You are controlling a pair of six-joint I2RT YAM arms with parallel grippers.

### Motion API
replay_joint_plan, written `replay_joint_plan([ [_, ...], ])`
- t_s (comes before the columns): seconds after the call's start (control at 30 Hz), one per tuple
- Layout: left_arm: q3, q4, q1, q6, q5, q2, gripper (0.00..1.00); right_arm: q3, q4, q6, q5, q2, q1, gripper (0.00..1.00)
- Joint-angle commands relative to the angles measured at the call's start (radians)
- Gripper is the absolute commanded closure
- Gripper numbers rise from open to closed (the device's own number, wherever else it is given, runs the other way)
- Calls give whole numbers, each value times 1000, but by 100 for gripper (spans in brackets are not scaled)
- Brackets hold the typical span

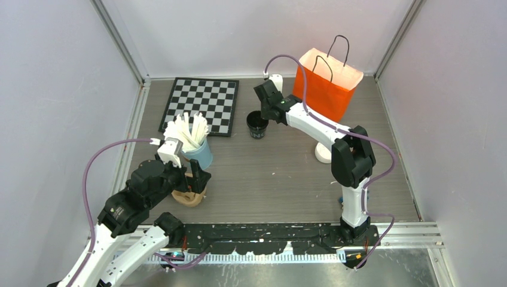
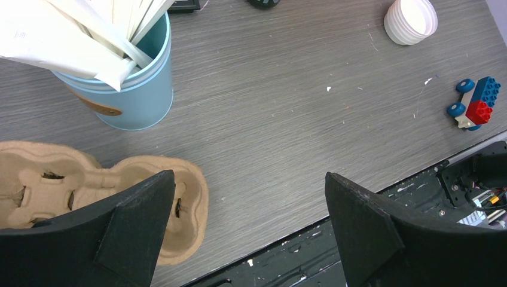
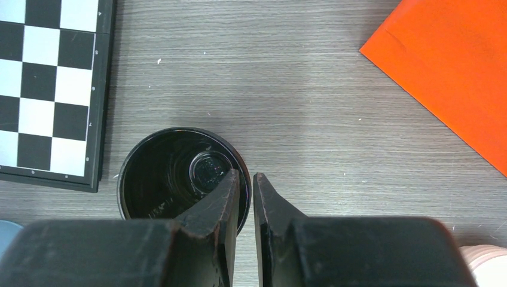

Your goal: Pack the takeout coffee

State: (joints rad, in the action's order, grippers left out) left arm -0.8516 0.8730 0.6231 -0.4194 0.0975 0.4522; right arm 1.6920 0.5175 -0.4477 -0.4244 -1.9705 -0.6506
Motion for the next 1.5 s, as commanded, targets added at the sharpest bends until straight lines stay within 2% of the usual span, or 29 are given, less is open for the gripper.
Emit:
replay_joint_plan([
  [0.0,0,-20,-4,-4,12,2,2,42,3,3,-13,-13,1,79],
  [1.27,2,-22,-5,-4,11,-1,2,74,30,2,-2,-50,1,81],
  [1.47,2,-21,-4,-4,11,1,2,71,30,6,0,-51,1,85],
])
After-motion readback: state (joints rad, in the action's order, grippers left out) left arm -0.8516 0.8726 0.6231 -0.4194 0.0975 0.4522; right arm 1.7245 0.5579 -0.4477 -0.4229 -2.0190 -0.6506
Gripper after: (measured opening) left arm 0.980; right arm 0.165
